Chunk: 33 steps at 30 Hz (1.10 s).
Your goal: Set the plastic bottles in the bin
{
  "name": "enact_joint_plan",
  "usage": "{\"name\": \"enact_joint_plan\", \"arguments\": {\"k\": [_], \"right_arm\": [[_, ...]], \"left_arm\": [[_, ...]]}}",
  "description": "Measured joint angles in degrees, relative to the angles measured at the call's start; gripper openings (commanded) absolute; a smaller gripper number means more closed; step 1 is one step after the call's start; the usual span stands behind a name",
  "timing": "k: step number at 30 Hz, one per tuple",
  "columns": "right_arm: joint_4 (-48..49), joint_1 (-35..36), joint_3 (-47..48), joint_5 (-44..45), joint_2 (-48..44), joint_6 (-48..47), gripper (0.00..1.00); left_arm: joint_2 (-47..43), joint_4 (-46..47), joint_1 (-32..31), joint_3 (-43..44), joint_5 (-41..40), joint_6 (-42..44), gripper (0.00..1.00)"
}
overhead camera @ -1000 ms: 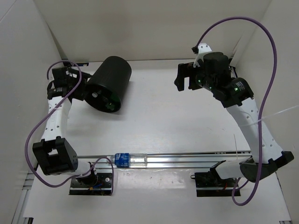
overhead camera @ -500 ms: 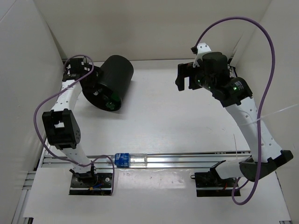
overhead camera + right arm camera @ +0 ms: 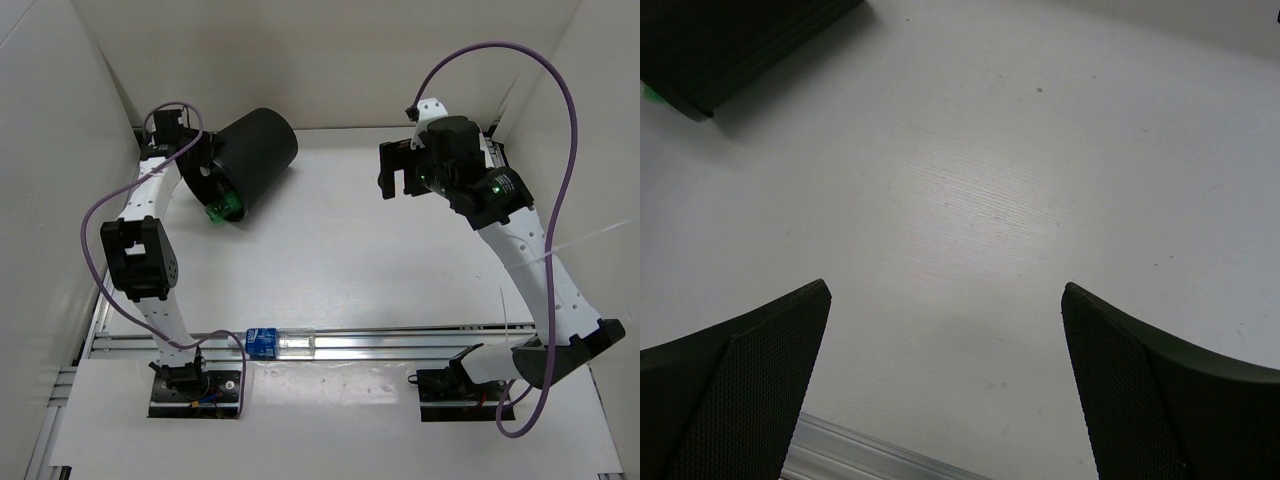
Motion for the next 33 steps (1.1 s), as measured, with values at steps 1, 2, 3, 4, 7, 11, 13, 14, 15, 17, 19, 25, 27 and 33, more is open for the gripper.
{"name": "enact_joint_plan", "arguments": {"k": [1, 2, 3, 4, 7, 11, 13, 14, 15, 17, 19, 25, 27, 33], "right_arm": [[0.0, 0.0, 0.0, 0.2, 0.0, 0.0, 1.00], [0.0, 0.0, 0.0, 0.2, 0.0, -0.1, 1.00], [0.0, 0.0, 0.0, 0.3, 0.0, -0.1, 1.00], [0.0, 0.0, 0.0, 0.4, 0.0, -0.1, 1.00], [0.0, 0.0, 0.0, 0.6, 0.0, -0.1, 1.00], [0.0, 0.0, -0.5, 0.8, -0.1, -0.1, 1.00], [0.0, 0.0, -1.3, 0.8, -0.4, -0.1, 1.00], [0.1, 0.0, -1.7, 0.8, -0.5, 0.0, 1.00], [0.1, 0.0, -1.9, 0.8, -0.5, 0.0, 1.00], [0.0, 0.0, -2.2, 0.8, -0.5, 0.0, 1.00], [0.1, 0.0, -2.2, 0.8, -0.6, 0.0, 1.00], [0.1, -1.6, -2.3, 0.4, -1.3, 0.6, 1.00], [0.2, -3.6, -3.0, -0.6, -1.9, 1.7, 1.00], [0.3, -12.1, -6.4, -6.5, -3.5, 6.3, 1.00]], "left_arm": [[0.0, 0.1, 0.1, 0.0, 0.0, -0.1, 0.16], [0.0, 0.1, 0.2, 0.0, 0.1, -0.1, 0.13], [-0.1, 0.1, 0.2, 0.0, 0.1, 0.0, 0.10], [-0.1, 0.1, 0.4, 0.0, 0.2, 0.1, 0.10], [-0.5, -0.2, 0.8, 0.0, 0.5, 1.0, 0.10], [-1.1, -1.4, 1.8, 0.1, 1.4, 2.4, 0.10], [-1.2, -3.1, 2.4, 1.2, 1.9, 3.2, 0.10], [-1.2, -4.3, 2.6, 2.1, 1.9, 3.7, 0.10], [-1.2, -5.5, 2.7, 3.0, 1.9, 4.1, 0.10], [-1.2, -8.9, 2.9, 5.4, 1.5, 5.2, 0.10], [-0.7, -13.3, 3.1, 9.7, 1.4, 6.0, 0.10], [4.2, -25.0, 3.1, 30.8, 3.5, 9.7, 0.10], [4.0, -26.8, 3.1, 33.1, 4.7, 10.9, 0.10], [2.9, -30.9, 3.7, 34.4, 7.3, 17.2, 0.10]]}}
